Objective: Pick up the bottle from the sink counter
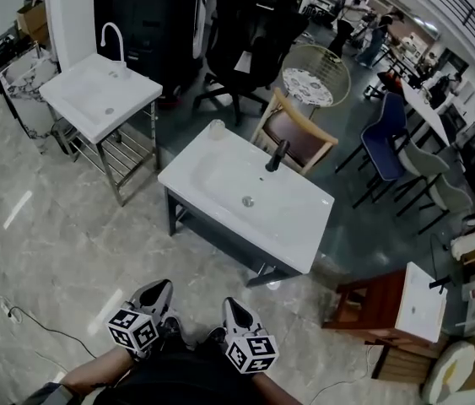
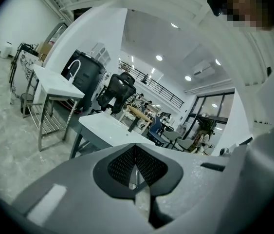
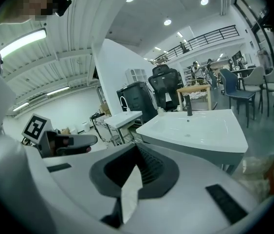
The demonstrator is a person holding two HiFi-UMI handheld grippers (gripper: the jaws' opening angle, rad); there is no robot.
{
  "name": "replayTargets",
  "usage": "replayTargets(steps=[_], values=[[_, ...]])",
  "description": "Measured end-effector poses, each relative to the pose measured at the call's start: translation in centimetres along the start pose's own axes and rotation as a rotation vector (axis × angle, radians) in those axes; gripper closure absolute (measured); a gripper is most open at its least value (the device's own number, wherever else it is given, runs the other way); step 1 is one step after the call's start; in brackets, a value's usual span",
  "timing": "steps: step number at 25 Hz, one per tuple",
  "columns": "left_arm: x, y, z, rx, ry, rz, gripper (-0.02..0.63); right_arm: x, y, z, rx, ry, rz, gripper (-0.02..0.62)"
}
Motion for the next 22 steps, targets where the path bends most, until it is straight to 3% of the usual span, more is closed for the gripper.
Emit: replayTargets(steps=[12, 22], values=[[-1.8, 1.9, 0.6, -0.006, -0.025, 0.008, 0.604, 0.4, 3.8, -0.6, -0.032, 0.023, 0.028, 0.588], [-2.0, 6.5, 3.2, -0.001, 0.026, 0.104, 0.604, 4.7, 9.7, 2.5, -0.016, 0.065, 0.138, 0.588]])
Point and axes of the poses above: the fingertips, and each gripper's own axes: y forward along the fingers, x to its right, z out of its top, the point moved 8 cm from there along -y, backward along the fingers, and after that the axes turned 1 degree about -y, right-handed, at the moved point
